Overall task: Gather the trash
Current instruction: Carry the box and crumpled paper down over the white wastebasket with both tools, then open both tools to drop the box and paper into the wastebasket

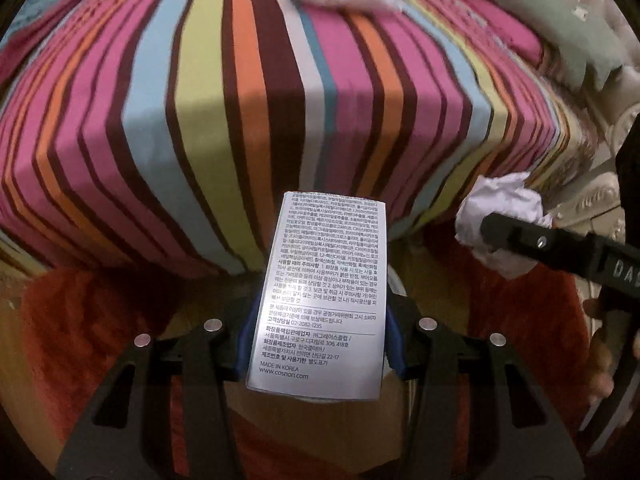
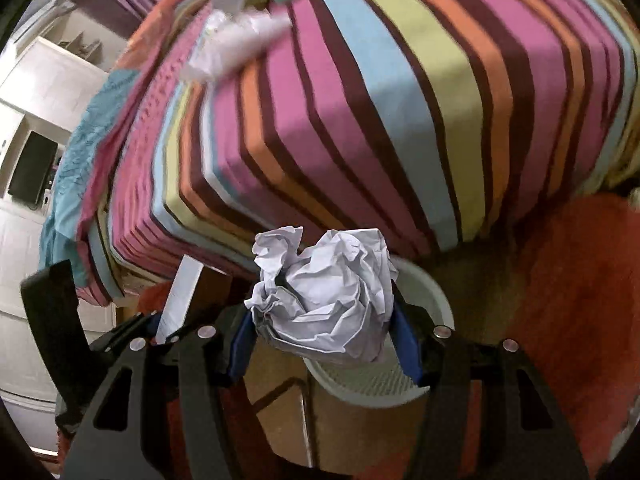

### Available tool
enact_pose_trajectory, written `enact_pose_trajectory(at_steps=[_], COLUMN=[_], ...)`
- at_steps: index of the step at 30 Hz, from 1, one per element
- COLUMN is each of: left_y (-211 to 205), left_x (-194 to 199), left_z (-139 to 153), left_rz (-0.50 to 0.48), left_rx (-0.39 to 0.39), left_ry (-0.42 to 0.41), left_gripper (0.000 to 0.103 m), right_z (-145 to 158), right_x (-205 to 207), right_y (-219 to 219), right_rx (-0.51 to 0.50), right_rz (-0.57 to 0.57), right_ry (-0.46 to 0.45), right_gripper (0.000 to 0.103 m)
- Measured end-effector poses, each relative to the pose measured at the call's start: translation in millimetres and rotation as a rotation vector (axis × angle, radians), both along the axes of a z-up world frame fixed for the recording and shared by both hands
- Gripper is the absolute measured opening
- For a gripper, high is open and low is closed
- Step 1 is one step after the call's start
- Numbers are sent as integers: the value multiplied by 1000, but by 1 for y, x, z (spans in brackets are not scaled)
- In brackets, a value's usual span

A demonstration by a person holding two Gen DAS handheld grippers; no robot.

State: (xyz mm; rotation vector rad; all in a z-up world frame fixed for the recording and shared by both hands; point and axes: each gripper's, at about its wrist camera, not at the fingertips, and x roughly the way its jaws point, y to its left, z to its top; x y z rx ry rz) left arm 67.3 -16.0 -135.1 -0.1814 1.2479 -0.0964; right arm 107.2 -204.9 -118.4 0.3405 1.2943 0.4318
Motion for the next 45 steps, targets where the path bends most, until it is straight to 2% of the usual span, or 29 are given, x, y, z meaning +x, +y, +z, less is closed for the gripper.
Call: enact_pose_trajectory(at_steps=[7,18,22,28,31,37,38,39,40,41,43,45], left_y=[-10,-23,-22,-13,-14,-10,-9,-7,-5,-4,-2,-1], left_x=[-3,15,19,22,23,26,25,24,23,22,21,20], left_z=[-40,-109,-132,-173,-190,-206,-206,-208,-211,-212,-213,-213], left_rz=[4,-7,23,101,115,155,165,175,188,196,207,217], left_rx=[-33,-26,-50,-100,-115,-141,-153,-160,-161,-155,-138,-151], left_ry=[142,386,449,570,604,638,649,659,667,667,677,685], left_gripper=[50,50,50,50,50,51,55,68,75,82,83,84], right_z=[-46,-106,-134,-169,-180,-197,-198,-199,-200,-201,-201,-199], right_x=[-8,2,5,13,16,17,17,18,18,18,19,21], right_y=[-7,10,12,11,12,14,13,12,10,9,6,3], right_rx=[-26,-72,-59,-68,-74,-65,-56,-49,-38,-35,-49,-59], right_rz=[-13,10,-14,-59,-65,-82,-90,-99,-113,-121,-139,-157], right_ry=[150,355,461,541,569,622,623,627,632,636,630,621], right_gripper=[56,56,56,56,56,57,61,64,70,83,90,90])
